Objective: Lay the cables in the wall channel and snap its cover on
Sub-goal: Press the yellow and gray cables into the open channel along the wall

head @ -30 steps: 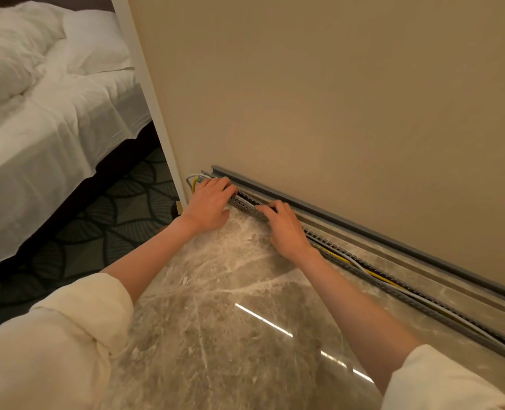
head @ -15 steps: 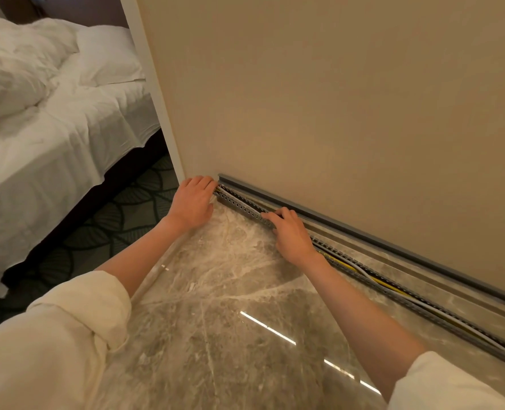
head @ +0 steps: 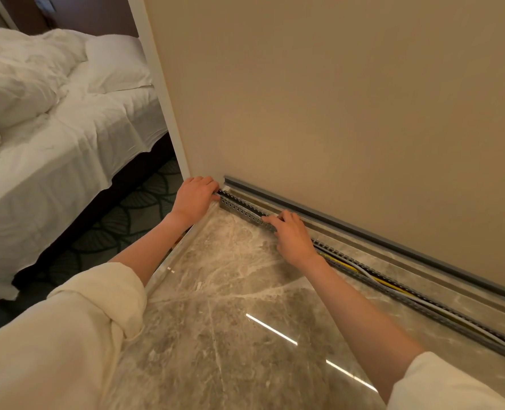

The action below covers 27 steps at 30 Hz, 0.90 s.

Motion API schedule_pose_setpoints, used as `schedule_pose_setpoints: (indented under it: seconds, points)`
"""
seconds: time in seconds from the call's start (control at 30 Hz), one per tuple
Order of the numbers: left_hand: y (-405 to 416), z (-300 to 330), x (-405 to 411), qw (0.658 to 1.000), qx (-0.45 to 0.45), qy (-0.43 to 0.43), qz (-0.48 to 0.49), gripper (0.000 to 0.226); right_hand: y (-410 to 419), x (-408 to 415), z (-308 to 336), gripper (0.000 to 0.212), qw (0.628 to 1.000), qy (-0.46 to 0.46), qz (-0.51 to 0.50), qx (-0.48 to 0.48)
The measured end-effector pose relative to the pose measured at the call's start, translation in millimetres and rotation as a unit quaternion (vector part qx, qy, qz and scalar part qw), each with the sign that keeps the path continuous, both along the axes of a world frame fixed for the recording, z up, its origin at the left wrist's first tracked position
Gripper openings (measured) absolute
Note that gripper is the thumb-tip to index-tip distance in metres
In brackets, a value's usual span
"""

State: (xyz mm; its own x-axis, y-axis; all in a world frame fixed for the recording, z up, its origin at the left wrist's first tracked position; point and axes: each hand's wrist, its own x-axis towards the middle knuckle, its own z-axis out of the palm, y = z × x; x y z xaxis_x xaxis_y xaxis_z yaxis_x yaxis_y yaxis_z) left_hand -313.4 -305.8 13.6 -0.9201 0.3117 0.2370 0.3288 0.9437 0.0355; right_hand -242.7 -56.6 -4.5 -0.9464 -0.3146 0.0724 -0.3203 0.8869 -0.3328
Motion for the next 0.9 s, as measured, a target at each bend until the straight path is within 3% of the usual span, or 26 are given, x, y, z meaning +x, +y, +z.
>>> schedule_pose_setpoints:
  seconds: [0.13, 0.37, 0.43, 0.53, 0.6, 0.7, 0.9]
  points:
    - [-2, 1, -2, 0.999, 0.039, -0.012, -0.006, 0.016, 1, 1, 1, 0.071, 1.0, -0.007, -0.001, -0.002]
    - [-2, 7, -2, 0.999, 0.031, -0.027, 0.004, 0.02, 2, 4, 3, 0.071, 1.0, -0.009, -0.005, 0.007]
    - [-1, 6, 3, 0.997, 0.073, -0.029, 0.024, 0.02, 2, 6, 6, 0.073, 1.0, -0.006, -0.004, 0.011]
    - [2, 1, 16, 0.986, 0.15, -0.044, 0.062, 0.033, 2, 7, 11, 0.077, 0.999, 0.006, 0.019, 0.047]
    - [7, -4, 28, 0.981, 0.168, -0.054, 0.082, 0.046, 4, 8, 15, 0.082, 0.997, 0.013, 0.033, 0.07]
    - [19, -6, 47, 0.979, 0.17, -0.037, 0.102, 0.048, 12, 12, 21, 0.081, 0.996, 0.028, 0.032, 0.074]
    - [57, -4, 88, 0.987, 0.157, -0.009, 0.013, 0.042, 68, 43, 27, 0.062, 0.998, 0.037, -0.029, 0.049]
